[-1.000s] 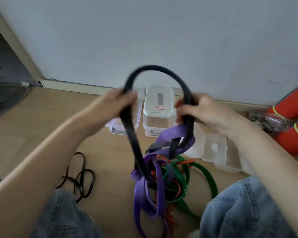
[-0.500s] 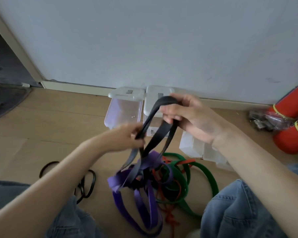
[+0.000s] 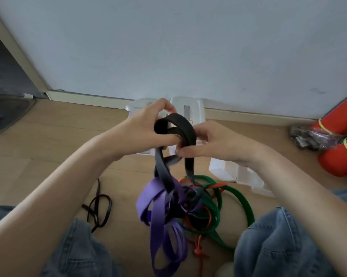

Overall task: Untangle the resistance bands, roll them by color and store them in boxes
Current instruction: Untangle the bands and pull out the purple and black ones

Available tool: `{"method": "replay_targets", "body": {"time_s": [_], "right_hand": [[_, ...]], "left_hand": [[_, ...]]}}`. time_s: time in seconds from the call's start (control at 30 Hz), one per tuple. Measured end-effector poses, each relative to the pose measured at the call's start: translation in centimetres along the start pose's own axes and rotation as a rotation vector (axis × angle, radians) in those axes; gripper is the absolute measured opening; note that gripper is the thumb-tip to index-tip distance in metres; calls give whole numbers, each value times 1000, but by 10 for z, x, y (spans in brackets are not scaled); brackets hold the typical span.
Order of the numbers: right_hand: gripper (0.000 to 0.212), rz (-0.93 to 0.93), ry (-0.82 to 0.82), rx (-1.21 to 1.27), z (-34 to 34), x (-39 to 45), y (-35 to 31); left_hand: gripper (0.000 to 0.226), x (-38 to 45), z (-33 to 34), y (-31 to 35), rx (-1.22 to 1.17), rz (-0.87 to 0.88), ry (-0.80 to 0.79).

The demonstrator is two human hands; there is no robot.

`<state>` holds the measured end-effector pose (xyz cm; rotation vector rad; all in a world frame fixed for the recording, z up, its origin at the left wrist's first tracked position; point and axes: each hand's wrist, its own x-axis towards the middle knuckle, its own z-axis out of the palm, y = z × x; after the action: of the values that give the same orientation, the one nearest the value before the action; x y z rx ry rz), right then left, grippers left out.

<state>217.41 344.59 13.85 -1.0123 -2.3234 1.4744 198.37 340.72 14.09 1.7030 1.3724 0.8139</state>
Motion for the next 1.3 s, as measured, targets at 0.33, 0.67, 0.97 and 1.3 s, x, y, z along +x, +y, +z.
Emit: {"method": "replay_targets", "body": {"time_s": [0.33, 0.67, 0.97, 1.3], "right_hand": [[19, -150, 351, 686, -10, 7, 7], [41, 193, 477, -328, -8, 8, 23], [45, 50, -4, 60, 37, 15, 23], [17, 169, 219, -84, 38, 21, 11]], "left_hand": [[18, 0, 29, -47, 225, -154, -83], [23, -1, -5, -3, -212, -150, 242], [22, -3, -2, 20, -605, -55, 135], [13, 2, -9, -16, 17, -108, 179]]}}
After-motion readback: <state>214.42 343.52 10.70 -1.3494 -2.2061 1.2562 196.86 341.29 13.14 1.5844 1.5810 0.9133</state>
